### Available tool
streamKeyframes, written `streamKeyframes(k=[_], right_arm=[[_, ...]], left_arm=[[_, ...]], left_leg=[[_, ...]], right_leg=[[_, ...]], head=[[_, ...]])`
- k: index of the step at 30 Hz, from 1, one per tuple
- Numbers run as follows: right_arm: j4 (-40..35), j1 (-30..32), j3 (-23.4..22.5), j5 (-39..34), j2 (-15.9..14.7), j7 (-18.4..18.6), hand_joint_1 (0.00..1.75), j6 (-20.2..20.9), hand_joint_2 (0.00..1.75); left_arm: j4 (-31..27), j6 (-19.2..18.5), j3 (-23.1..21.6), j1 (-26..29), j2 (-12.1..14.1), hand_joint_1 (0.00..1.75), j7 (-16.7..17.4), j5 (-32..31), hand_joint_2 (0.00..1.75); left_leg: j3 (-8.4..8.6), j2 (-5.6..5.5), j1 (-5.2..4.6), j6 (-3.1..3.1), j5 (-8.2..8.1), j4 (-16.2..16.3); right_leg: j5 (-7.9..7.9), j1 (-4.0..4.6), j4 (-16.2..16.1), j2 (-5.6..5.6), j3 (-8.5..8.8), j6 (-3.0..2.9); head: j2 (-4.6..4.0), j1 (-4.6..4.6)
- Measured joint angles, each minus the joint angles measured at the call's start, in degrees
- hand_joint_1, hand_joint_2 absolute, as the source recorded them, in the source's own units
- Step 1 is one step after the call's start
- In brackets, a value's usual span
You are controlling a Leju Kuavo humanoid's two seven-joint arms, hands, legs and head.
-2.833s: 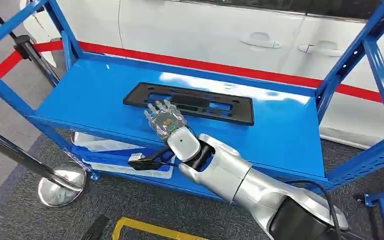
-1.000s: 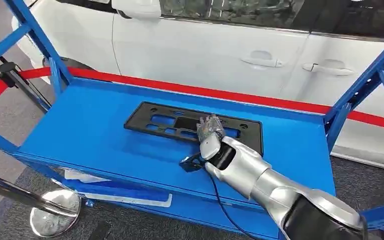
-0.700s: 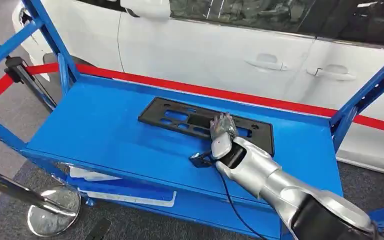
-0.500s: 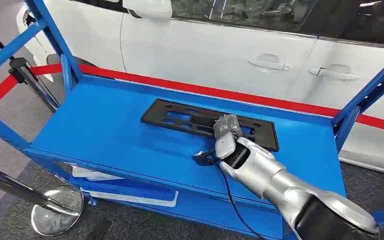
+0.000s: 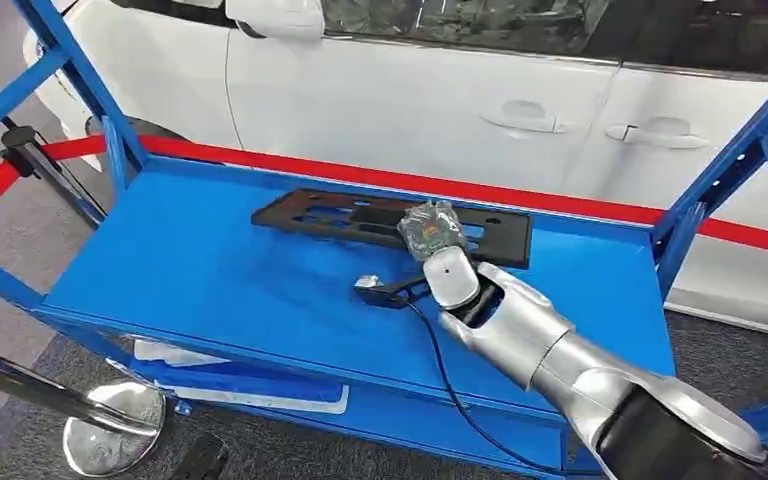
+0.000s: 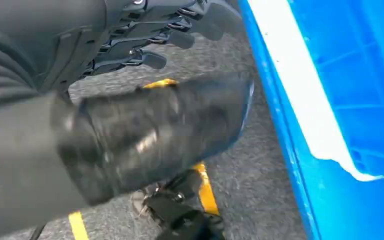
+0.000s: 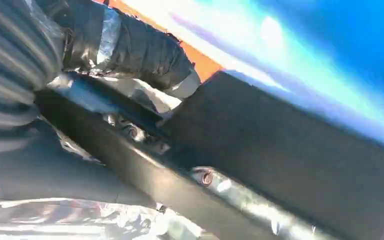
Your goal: Take the parts from the cabinet and place them on the table.
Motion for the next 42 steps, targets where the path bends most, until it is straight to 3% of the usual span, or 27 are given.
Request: streamKeyframes(k=[1, 4, 5, 6, 7, 9, 10, 11, 12, 13, 15, 17, 19, 21, 22, 24, 26, 27, 28, 30, 32, 35, 36, 38, 40, 41, 42], right_arm=[[-1.1, -0.3, -0.3, 0.3, 0.0, -0.1, 1.75, -0.9, 1.75], [-4.6, -0.5, -1.0, 1.2, -0.1, -0.6, 1.75, -3.7, 1.75], [-5.9, -0.5, -1.2, 1.4, -0.1, -0.8, 1.75, -4.4, 1.75], [-7.7, -0.5, -1.5, 1.7, -0.2, -0.9, 1.75, -5.1, 1.75], [-9.1, -0.6, -1.8, 1.9, -0.3, -1.0, 1.75, -5.7, 1.75], [-12.1, -0.6, -2.4, 2.8, -0.3, -1.0, 1.75, -7.2, 1.75], [-13.3, -0.5, -2.6, 3.1, -0.3, -1.0, 1.75, -7.6, 1.75], [-14.6, -0.3, -2.7, 3.3, -0.3, -1.0, 1.75, -7.6, 1.75], [-15.5, -0.2, -2.8, 3.3, -0.5, -1.0, 1.75, -7.6, 1.75], [-16.4, -0.2, -2.9, 3.3, -0.6, -1.0, 1.75, -7.6, 1.75], [-18.0, -0.2, -3.3, 3.3, -0.7, -1.0, 1.75, -7.7, 1.75], [-19.4, -0.3, -3.7, 3.3, -0.8, -1.0, 1.75, -7.8, 1.75], [-20.3, -0.1, -3.8, 3.3, -1.0, -1.0, 1.75, -7.8, 1.75], [-21.1, 0.0, -4.1, 3.3, -1.1, -1.0, 1.75, -7.8, 1.75], [-21.4, -0.1, -4.1, 3.4, -1.1, -1.0, 1.75, -7.9, 1.75], [-22.5, 0.0, -4.2, 3.7, -1.1, -1.0, 1.75, -8.4, 1.75], [-23.7, 0.2, -4.3, 4.1, -1.3, -0.9, 1.75, -8.5, 1.75], [-24.5, 0.4, -4.4, 4.3, -1.5, -0.8, 1.75, -8.5, 1.75], [-25.4, 0.4, -4.6, 4.3, -1.6, -0.7, 1.75, -8.5, 1.75], [-27.4, 0.4, -5.3, 4.3, -1.8, -0.1, 1.75, -8.5, 1.75], [-29.5, 0.3, -6.1, 4.4, -2.3, 0.5, 1.75, -8.6, 1.75], [-31.7, 0.7, -6.7, 4.5, -2.9, 1.0, 1.75, -8.8, 1.75], [-32.5, 0.9, -6.9, 4.5, -3.2, 1.2, 1.75, -8.9, 1.75], [-33.7, 1.1, -7.4, 4.5, -3.8, 1.4, 1.75, -9.4, 1.75], [-34.7, 1.5, -7.9, 4.5, -4.0, 1.7, 1.75, -10.4, 1.75], [-35.1, 1.9, -8.1, 4.5, -4.2, 1.8, 1.75, -11.0, 1.75], [-35.5, 2.3, -8.4, 4.5, -4.4, 1.8, 1.75, -11.5, 1.75]], left_arm=[[0.0, -0.4, 0.0, -0.1, 0.0, 0.00, -0.2, 0.0, 1.75], [0.0, -1.2, 0.0, -0.1, 0.0, 0.00, -0.5, -0.2, 1.75], [0.0, -1.3, 0.0, -0.1, 0.0, 0.00, -0.5, -0.3, 1.75], [0.0, -1.4, 0.0, -0.2, 0.0, 0.00, -0.6, -0.4, 1.75], [0.0, -1.5, 0.0, -0.4, 0.0, 0.00, -0.7, -0.4, 1.75], [0.0, -1.8, 0.0, -0.6, 0.0, 0.00, -0.7, -0.2, 1.75], [0.0, -1.8, 0.0, -0.6, 0.0, 0.00, -0.7, 0.0, 1.75], [0.0, -1.8, 0.1, -0.6, 0.0, 0.00, -0.7, 0.1, 1.75], [0.0, -1.8, 0.1, -0.5, 0.0, 0.00, -0.7, 0.1, 1.75], [0.0, -1.8, 0.1, -0.5, 0.0, 0.00, -0.7, 0.1, 1.75], [0.0, -1.8, 0.1, -0.6, 0.0, 0.00, -0.7, 0.1, 1.75], [0.0, -1.8, 0.2, -0.6, -0.1, 0.00, -0.7, 0.1, 1.75], [0.0, -1.8, 0.2, -0.6, -0.1, 0.00, -0.8, 0.1, 1.75], [0.0, -1.8, 0.2, -0.6, -0.1, 0.00, -0.8, 0.1, 1.75], [0.0, -1.7, 0.2, -0.6, -0.1, 0.00, -0.8, 0.0, 1.75], [0.0, -0.5, 0.4, -0.7, -0.1, 0.00, -0.8, 0.2, 1.75], [0.0, 0.9, 0.9, -0.6, -0.1, 0.00, -0.3, 0.3, 1.75], [0.0, 1.6, 1.0, -0.6, -0.1, 0.00, 0.2, 0.5, 1.75], [0.0, 2.4, 1.1, -0.6, -0.1, 0.00, 0.7, 0.8, 1.75], [0.0, 4.2, 1.3, -0.6, -0.1, 0.00, 2.1, 0.9, 1.75], [0.0, 6.2, 1.6, -0.6, -0.1, 0.00, 3.6, 0.8, 1.75], [0.0, 7.9, 1.9, -0.2, -0.1, 0.00, 6.4, 0.5, 1.75], [0.0, 8.4, 1.9, -0.1, -0.2, 0.00, 7.4, 0.1, 1.75], [0.0, 9.3, 2.0, -0.2, -0.3, 0.00, 9.0, 0.0, 1.75], [0.0, 9.7, 2.0, -0.1, -0.3, 0.00, 10.2, -0.1, 1.75], [0.0, 9.8, 2.1, 0.0, -0.4, 0.00, 10.4, -0.2, 1.75], [0.0, 9.9, 2.1, 0.1, -0.4, 0.00, 10.6, -0.2, 1.75]], left_leg=[[0.97, -0.02, -0.44, 0.09, -0.86, -1.2], [0.45, -0.11, -0.48, 0.99, -0.97, -1.5], [0.57, -0.09, -0.24, 1.44, -0.81, -1.8], [0.81, -0.04, -0.01, 1.74, -0.68, -2.1], [0.85, -0.05, -0.01, 2.06, -0.79, -2.1], [0.86, -0.04, -0.10, 2.43, -0.90, -2.0], [0.87, -0.03, -0.12, 2.55, -0.98, -2.0], [0.91, -0.05, -0.12, 2.59, -1.04, -1.9], [1.04, -0.11, -0.11, 2.56, -1.18, -1.9], [1.21, -0.21, -0.11, 2.54, -1.33, -1.8], [1.61, -0.36, -0.12, 2.18, -1.69, -1.7], [1.30, -0.37, -0.48, 1.80, -1.85, -1.4], [1.23, -0.33, -0.40, 1.27, -1.65, -1.8], [0.94, -0.13, -0.23, 0.60, -2.29, -1.5], [0.41, -0.08, -0.20, 0.29, -3.55, 0.3], [-3.45, -0.09, -0.10, -0.12, -7.70, 8.6], [-7.13, -0.08, -0.10, -0.41, -9.66, 15.7], [-7.31, -0.08, -0.07, -0.44, -8.61, 15.6], [-6.17, -0.07, -0.04, -0.41, -6.43, 12.8], [-1.66, -0.06, -0.02, -0.10, -1.30, 3.2], [0.62, -0.07, -0.39, 0.34, -1.54, -1.3], [0.26, -0.19, -0.42, 1.05, -1.33, -1.0], [0.41, 0.02, 0.14, 1.60, -0.86, -1.5], [0.34, 0.06, 0.12, 2.05, -0.57, -1.5], [0.13, 0.10, 0.02, 2.24, -0.45, -1.5], [-0.04, 0.11, 0.02, 2.33, -0.38, -1.4], [-0.21, 0.11, 0.05, 2.33, -0.32, -1.3]], right_leg=[[-0.22, 0.54, 0.4, 0.09, -0.31, 0.35], [-0.06, 0.32, 0.2, 0.10, -0.71, 0.82], [-0.25, 0.58, 0.3, 0.12, -0.69, 1.14], [-1.08, 0.23, 1.2, 0.14, -1.15, 1.44], [-2.64, 0.24, 3.6, 0.02, -2.18, 1.66], [-6.97, 0.02, 13.0, 0.00, -6.75, 1.95], [-8.13, -0.02, 17.1, 0.00, -8.98, 2.04], [-7.90, -0.03, 18.9, 0.00, -10.19, 2.05], [-6.37, -0.03, 17.8, 0.00, -9.97, 1.97], [-3.93, -0.02, 14.5, 0.00, -8.70, 1.79], [1.64, 0.09, 4.1, 0.01, -4.05, 1.06], [0.86, 0.51, 0.7, 0.06, -2.50, 0.84], [0.85, 0.59, 1.1, 0.18, -2.75, 0.74], [1.34, 0.04, 0.2, 0.19, -2.30, -0.03], [1.39, 0.01, 0.1, 0.19, -2.21, -0.20], [1.35, 0.06, 0.1, 0.19, -2.21, -0.51], [1.28, 0.13, 0.2, 0.21, -2.22, -0.62], [1.21, 0.12, 0.3, 0.22, -2.19, -0.70], [1.10, 0.11, 0.4, 0.27, -2.18, -0.69], [0.72, 0.09, 0.9, 0.39, -2.11, -0.44], [0.38, 0.62, 1.5, 0.45, -2.54, 0.04], [0.75, 0.48, 1.2, 0.51, -2.54, 0.71], [0.40, 0.74, 1.5, 0.60, -2.64, 1.06], [-3.29, 0.47, 5.4, 0.37, -4.10, 1.66], [-7.95, 0.14, 14.5, 0.36, -7.57, 2.03], [-9.01, 0.04, 17.7, 0.35, -8.79, 2.16], [-8.65, -0.05, 18.3, 0.34, -8.76, 2.23]], head=[[0.00, -0.04], [0.00, 0.04], [0.00, 0.13], [0.00, 0.02], [0.00, 0.37], [0.00, 0.50], [0.00, 0.50], [0.00, 0.52], [0.00, 0.52], [0.00, 0.55], [0.00, 0.55], [0.00, 0.52], [0.00, 0.52], [0.00, 0.50], [0.00, 0.37], [0.00, 0.31], [0.00, 0.28], [0.00, 0.33], [0.00, 0.28], [0.00, 0.31], [0.00, 0.31], [-0.02, 0.39], [0.00, 0.37], [0.00, 0.81], [0.00, 0.85], [0.00, 0.83], [0.00, 0.87]])
